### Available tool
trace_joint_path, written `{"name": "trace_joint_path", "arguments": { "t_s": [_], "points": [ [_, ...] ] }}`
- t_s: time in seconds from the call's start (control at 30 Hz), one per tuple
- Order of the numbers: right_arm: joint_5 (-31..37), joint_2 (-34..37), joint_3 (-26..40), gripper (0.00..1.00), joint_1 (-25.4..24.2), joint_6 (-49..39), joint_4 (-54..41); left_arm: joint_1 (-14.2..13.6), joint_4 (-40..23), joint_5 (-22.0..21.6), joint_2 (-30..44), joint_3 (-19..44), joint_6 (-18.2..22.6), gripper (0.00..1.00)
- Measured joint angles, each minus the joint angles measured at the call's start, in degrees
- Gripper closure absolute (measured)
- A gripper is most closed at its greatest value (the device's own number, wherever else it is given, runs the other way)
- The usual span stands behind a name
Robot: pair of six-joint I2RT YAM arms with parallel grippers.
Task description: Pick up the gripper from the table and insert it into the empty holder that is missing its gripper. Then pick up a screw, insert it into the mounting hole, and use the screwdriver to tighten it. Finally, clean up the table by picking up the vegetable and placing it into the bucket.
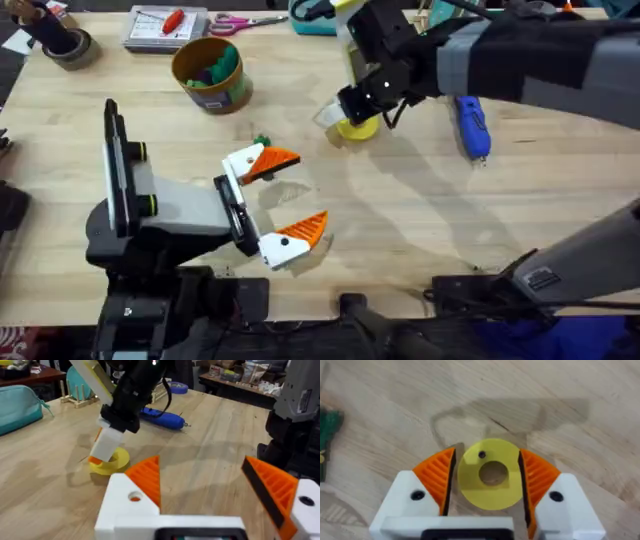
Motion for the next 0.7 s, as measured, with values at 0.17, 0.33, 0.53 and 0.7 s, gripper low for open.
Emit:
{"name": "trace_joint_path", "arguments": {
  "t_s": [0.17, 0.33, 0.53, 0.7],
  "points": [
    [0.00, 1.88, 1.79, 0.293, 0.00, -0.01, -1.34, 0.00, 0.00, 0.00, 0.00, 0.00, 0.00, 0.015],
    [0.00, 3.31, 2.34, 0.307, 0.00, -0.01, -1.73, 0.00, 0.00, 0.00, 0.00, 0.00, 0.00, 0.016],
    [0.00, 3.40, 2.43, 0.420, 0.00, -0.01, -1.73, 0.00, 0.00, 0.00, -0.01, 0.00, 0.00, 0.015],
    [0.00, 3.40, 2.43, 0.496, 0.00, -0.01, -1.73, 0.00, 0.00, 0.00, 0.00, 0.00, 0.00, 0.015]
  ]
}}
